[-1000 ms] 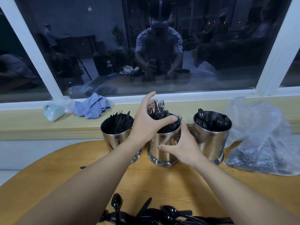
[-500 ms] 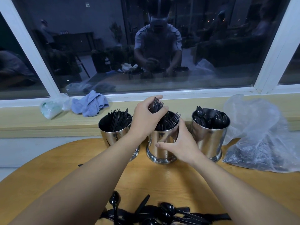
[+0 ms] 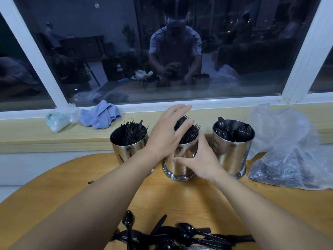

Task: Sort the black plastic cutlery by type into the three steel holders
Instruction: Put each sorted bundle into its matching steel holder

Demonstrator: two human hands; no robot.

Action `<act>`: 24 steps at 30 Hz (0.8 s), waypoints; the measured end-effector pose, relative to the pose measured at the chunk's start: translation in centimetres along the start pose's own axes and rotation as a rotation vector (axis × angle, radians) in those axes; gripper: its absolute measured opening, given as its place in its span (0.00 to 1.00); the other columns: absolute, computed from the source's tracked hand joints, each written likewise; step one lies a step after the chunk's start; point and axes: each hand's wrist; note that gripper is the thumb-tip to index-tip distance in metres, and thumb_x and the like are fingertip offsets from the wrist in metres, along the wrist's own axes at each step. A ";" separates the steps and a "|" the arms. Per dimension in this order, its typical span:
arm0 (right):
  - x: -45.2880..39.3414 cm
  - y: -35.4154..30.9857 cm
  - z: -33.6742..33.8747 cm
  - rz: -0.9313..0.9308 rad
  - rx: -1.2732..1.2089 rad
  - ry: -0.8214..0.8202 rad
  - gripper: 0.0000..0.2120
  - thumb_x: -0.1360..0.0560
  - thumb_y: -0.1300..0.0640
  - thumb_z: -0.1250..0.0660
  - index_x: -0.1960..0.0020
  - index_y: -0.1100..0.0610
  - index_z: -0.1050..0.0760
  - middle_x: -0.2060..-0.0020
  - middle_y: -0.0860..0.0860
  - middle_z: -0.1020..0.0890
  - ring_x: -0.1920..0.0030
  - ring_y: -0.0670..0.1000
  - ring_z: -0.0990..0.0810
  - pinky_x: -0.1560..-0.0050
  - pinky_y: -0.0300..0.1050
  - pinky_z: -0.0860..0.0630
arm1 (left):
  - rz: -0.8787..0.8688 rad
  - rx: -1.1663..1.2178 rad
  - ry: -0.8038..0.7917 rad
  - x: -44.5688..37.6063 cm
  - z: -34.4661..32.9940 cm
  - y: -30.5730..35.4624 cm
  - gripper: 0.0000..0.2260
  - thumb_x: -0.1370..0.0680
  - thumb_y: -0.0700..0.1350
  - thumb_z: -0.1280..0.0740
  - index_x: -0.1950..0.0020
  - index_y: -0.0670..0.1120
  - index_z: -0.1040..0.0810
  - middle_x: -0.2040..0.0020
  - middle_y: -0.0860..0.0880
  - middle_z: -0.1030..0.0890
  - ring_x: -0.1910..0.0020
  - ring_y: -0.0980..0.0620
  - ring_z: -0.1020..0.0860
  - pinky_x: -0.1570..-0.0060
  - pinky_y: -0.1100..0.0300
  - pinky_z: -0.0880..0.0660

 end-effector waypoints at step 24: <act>-0.1 0.5 -0.2 0.023 -0.014 -0.024 0.42 0.35 0.44 0.13 0.31 0.43 0.35 0.53 0.42 0.12 0.39 0.43 0.20 0.32 0.54 0.23 | 0.229 0.090 0.178 -0.3 -1.6 -1.7 0.09 0.12 0.45 0.37 0.40 0.52 0.16 0.48 0.56 0.14 0.51 0.56 0.19 0.46 0.55 0.22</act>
Point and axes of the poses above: each hand's wrist, its own x-axis away from the middle knuckle, its own z-axis out of the back of the hand, y = z × x
